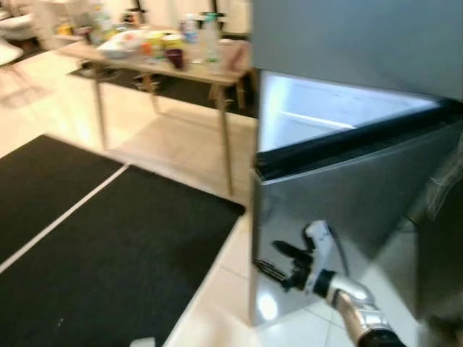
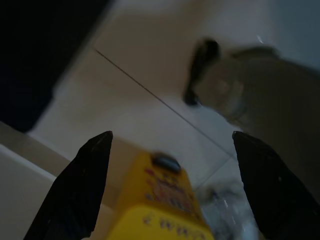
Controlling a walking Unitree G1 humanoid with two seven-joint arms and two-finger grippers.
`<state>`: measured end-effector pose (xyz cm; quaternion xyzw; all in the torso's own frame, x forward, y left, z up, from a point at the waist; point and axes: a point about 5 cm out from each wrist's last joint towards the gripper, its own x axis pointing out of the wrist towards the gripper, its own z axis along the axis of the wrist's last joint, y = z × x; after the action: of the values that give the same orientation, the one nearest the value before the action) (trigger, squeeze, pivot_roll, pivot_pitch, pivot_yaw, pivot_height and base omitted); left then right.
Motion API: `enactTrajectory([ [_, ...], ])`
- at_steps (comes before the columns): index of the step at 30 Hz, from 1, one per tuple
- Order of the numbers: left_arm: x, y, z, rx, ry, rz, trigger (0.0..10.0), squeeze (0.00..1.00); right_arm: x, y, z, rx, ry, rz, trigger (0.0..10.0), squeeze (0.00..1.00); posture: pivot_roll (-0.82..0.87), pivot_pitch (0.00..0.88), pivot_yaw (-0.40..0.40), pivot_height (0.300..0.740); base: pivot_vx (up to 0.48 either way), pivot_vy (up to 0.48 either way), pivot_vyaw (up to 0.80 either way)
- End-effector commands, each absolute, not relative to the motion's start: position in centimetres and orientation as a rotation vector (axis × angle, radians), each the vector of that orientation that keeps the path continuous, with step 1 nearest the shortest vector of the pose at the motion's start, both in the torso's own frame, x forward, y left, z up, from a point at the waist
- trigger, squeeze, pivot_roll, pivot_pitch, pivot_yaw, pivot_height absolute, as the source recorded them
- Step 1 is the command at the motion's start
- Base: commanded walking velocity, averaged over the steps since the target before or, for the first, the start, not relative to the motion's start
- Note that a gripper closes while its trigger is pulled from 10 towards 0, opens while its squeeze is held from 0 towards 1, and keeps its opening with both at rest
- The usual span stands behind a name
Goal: Restocking fridge
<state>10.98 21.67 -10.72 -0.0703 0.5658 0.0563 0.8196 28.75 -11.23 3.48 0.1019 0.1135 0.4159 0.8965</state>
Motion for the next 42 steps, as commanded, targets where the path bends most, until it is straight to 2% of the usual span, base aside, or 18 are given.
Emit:
enactTrajectory([
  [1, 10.1, 21.4, -11.0, -0.157, 1.234, 0.125, 10.0, 0.0, 28.2, -12.1, 2.0, 0.178, 0.308, 0.778, 10.0, 0.0, -0.03, 0.04, -0.001, 0.74, 0.0, 0.0, 0.77],
  [2, 10.1, 21.4, -11.0, -0.158, 1.233, 0.128, 10.0, 0.0, 27.8, -13.9, 0.2, 0.125, 0.415, 0.612, 10.0, 0.0, -0.03, 0.04, 0.0, 0.74, 0.0, 0.0, 0.0],
  [3, 10.1, 21.4, -11.0, -0.158, 1.233, 0.129, 10.0, 0.0, 27.3, -14.9, -0.7, 0.103, 0.473, 0.53, 10.0, 0.0, -0.03, 0.039, -0.003, 0.74, 0.0, 0.0, 0.0],
  [5, 10.1, 21.4, -11.0, -0.158, 1.232, 0.13, 10.0, 0.0, 27.0, -15.5, -1.3, 0.092, 0.507, 0.486, 10.0, 0.0, -0.03, 0.039, -0.003, 0.74, 0.0, 0.0, 0.0],
  [7, 10.1, 21.4, -11.0, -0.161, 1.229, 0.135, 10.0, 0.0, 25.1, -17.4, -3.2, 0.039, 0.636, 0.38, 10.0, 0.0, -0.03, 0.038, -0.004, 0.74, 0.0, 0.0, 0.0],
  [9, 10.1, 21.3, -11.0, -0.163, 1.226, 0.133, 10.0, 0.0, 22.9, -18.9, -4.9, -0.045, 0.753, 0.332, 10.0, 0.0, -0.03, 0.035, -0.007, 0.74, 0.0, 0.0, 0.0],
  [10, 10.1, 21.3, -11.0, -0.163, 1.226, 0.133, 10.0, 0.0, 22.9, -18.9, -4.9, -0.045, 0.753, 0.332, 10.0, 0.0, -0.03, 0.035, -0.007, 0.74, 0.0, 0.0, 0.0],
  [12, 10.2, 21.2, -11.0, -0.167, 1.225, 0.13, 10.0, 0.0, 19.9, -20.3, -6.8, -0.164, 0.895, 0.316, 10.0, 0.0, -0.03, 0.034, -0.007, 0.74, 0.0, 0.0, 0.0],
  [13, 10.2, 21.2, -11.0, -0.167, 1.225, 0.13, 10.0, 0.0, 19.9, -20.3, -6.8, -0.164, 0.895, 0.316, 10.0, 0.0, -0.03, 0.034, -0.007, 0.74, 0.0, 0.0, 0.0],
  [16, 10.2, 21.1, -11.0, -0.175, 1.218, 0.139, 10.0, 0.0, 16.0, -21.7, -8.7, -0.245, 1.046, 0.28, 10.0, 0.0, -0.04, 0.033, -0.004, 0.74, 0.0, 0.0, 0.0],
  [21, 10.3, 21.2, -11.0, -0.149, 1.218, 0.126, 10.0, 0.0, 13.1, -22.3, -9.8, -0.27, 1.153, 0.216, 10.0, 0.0, -0.04, 0.03, 0.002, 0.74, 0.0, 0.0, 0.0],
  [29, 10.3, 21.2, -11.0, -0.149, 1.218, 0.126, 10.0, 0.0, 13.1, -22.3, -9.8, -0.27, 1.153, 0.216, 10.0, 0.0, -0.04, 0.03, 0.002, 0.74, 0.0, 0.0, 0.0],
  [32, 10.5, 21.4, -10.9, -0.134, 1.21, 0.111, 10.0, 0.0, 10.7, -23.1, -10.4, -0.28, 1.237, 0.154, 10.0, 0.0, -0.03, 0.025, 0.002, 0.74, 0.195, 0.0, 0.0],
  [42, 10.5, 21.3, -10.9, -0.132, 1.209, 0.102, 10.0, 0.0, 9.5, -23.6, -10.6, -0.3, 1.275, 0.135, 10.0, 0.0, -0.04, 0.026, -0.002, 0.74, 0.288, 0.0, 0.0],
])
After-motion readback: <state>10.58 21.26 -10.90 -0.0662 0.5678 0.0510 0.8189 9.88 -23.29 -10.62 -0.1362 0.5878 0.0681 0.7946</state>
